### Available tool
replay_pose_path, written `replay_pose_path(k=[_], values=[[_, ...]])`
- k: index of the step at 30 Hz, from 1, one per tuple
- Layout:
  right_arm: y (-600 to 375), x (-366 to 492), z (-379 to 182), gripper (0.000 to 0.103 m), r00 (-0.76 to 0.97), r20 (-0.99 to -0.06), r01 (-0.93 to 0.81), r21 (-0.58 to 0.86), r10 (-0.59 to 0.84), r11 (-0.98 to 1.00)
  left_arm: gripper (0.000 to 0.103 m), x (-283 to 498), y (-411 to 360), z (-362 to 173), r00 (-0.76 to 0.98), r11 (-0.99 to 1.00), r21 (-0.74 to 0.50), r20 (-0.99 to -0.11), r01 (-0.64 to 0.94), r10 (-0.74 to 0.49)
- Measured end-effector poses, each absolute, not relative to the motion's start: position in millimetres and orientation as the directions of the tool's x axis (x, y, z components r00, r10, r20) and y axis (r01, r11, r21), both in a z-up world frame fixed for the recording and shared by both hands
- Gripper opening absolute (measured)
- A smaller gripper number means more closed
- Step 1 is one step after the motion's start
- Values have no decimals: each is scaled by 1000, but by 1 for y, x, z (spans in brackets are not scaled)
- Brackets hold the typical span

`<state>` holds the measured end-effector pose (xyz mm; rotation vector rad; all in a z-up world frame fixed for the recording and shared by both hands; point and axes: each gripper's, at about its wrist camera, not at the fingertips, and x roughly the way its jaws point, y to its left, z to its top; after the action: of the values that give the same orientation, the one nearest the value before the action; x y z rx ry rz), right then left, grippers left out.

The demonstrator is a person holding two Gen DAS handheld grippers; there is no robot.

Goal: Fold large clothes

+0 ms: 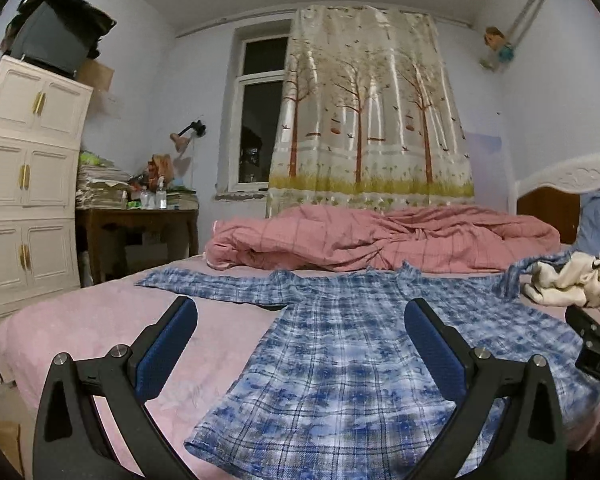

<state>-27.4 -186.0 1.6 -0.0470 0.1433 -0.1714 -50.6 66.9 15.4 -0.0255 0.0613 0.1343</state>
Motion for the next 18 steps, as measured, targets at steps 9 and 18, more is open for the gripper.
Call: replay_pose_path(k=[9,18], values=[[-195,-22,2,103,973,-168,156,-17,-157,988,103,-47,59,12,990,993,-6,-80,-119,119],[-197,-11,0,103,965,-224,134,-9,-133,991,103,-30,40,9,989,993,-54,-118,-100,93]])
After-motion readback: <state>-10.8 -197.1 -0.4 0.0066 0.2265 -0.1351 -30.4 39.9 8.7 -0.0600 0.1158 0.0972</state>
